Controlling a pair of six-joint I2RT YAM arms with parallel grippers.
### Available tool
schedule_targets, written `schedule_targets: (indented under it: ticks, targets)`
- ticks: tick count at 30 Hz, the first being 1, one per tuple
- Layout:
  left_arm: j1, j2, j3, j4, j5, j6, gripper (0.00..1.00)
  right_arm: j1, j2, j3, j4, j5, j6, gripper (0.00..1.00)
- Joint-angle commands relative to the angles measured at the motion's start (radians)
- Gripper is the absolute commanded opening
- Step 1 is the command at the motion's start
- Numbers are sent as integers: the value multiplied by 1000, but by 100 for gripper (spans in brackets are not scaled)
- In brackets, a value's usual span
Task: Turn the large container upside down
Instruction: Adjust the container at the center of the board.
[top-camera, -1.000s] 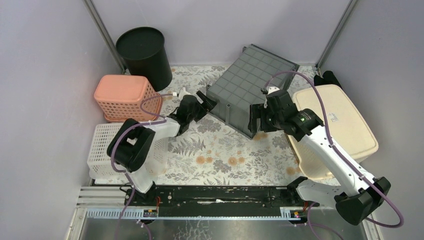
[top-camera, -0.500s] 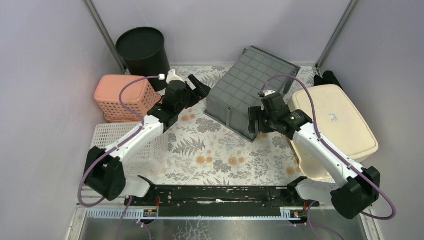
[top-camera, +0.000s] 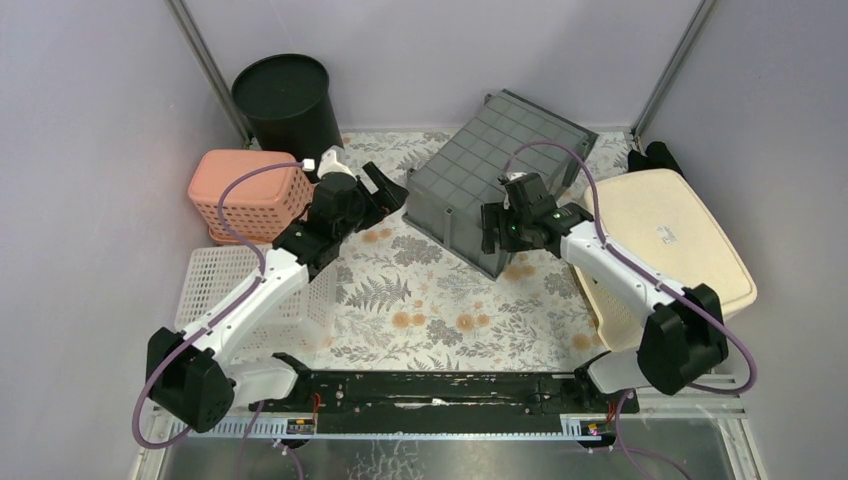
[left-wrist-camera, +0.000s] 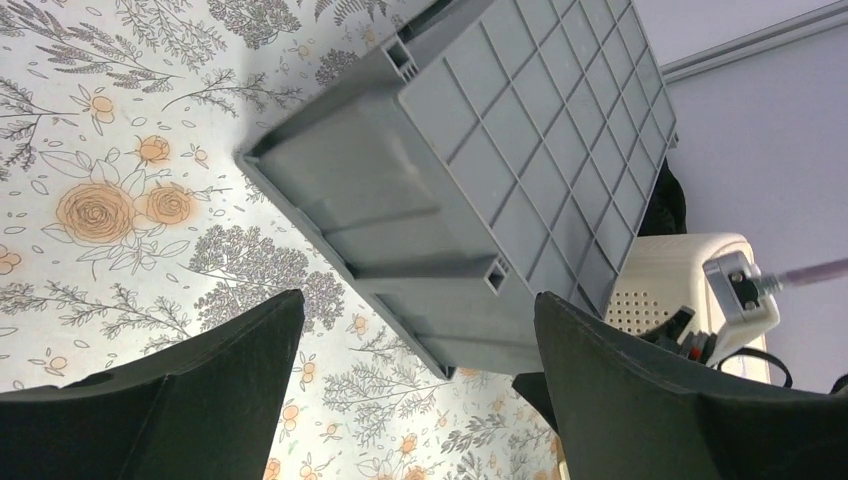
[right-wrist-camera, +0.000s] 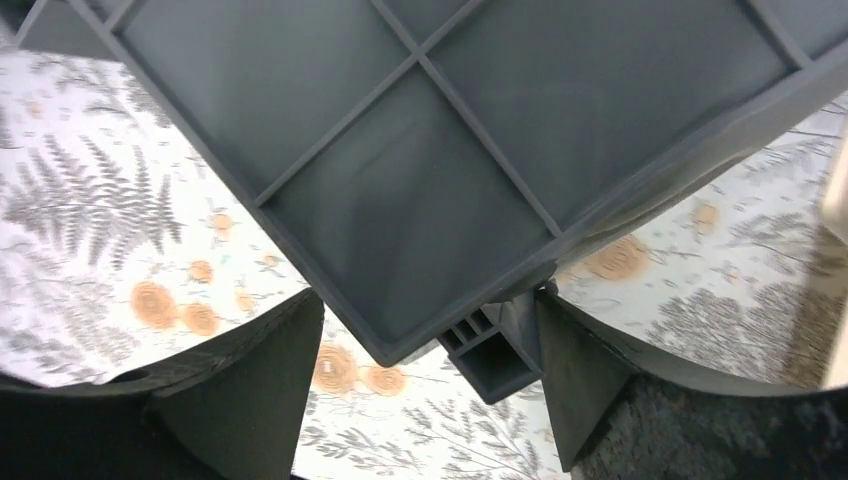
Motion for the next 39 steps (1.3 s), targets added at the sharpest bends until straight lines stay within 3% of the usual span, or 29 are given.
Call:
schedule_targets:
  ticks: [1, 11, 19, 22, 26, 29, 33, 39]
  targets:
    - [6, -35, -10, -40, -13, 31, 93, -3, 109, 94, 229, -172, 17, 81]
    - [6, -81, -6, -90, -26, 46, 93, -2, 357, 270, 538, -415, 117, 80]
    - [6, -75, -11, -92, -14, 47, 92, -2, 589, 486, 732, -470, 208, 81]
    - [6, -71, -8, -94, -10, 51, 93, -2, 729, 657, 711, -466, 217, 82]
    - [6, -67, -7, -104, -16, 56, 93, -3, 904, 957, 552, -446, 186, 82]
    - [6, -63, -13, -104, -19, 58, 92, -4, 932, 1070, 462, -429, 134, 83]
    - [3, -54, -33, -87, -23, 55, 93, -5, 776, 935, 461, -382, 51, 85]
    - [-27, 3, -39, -64, -53, 67, 95, -14, 419, 518, 462, -229, -59, 94]
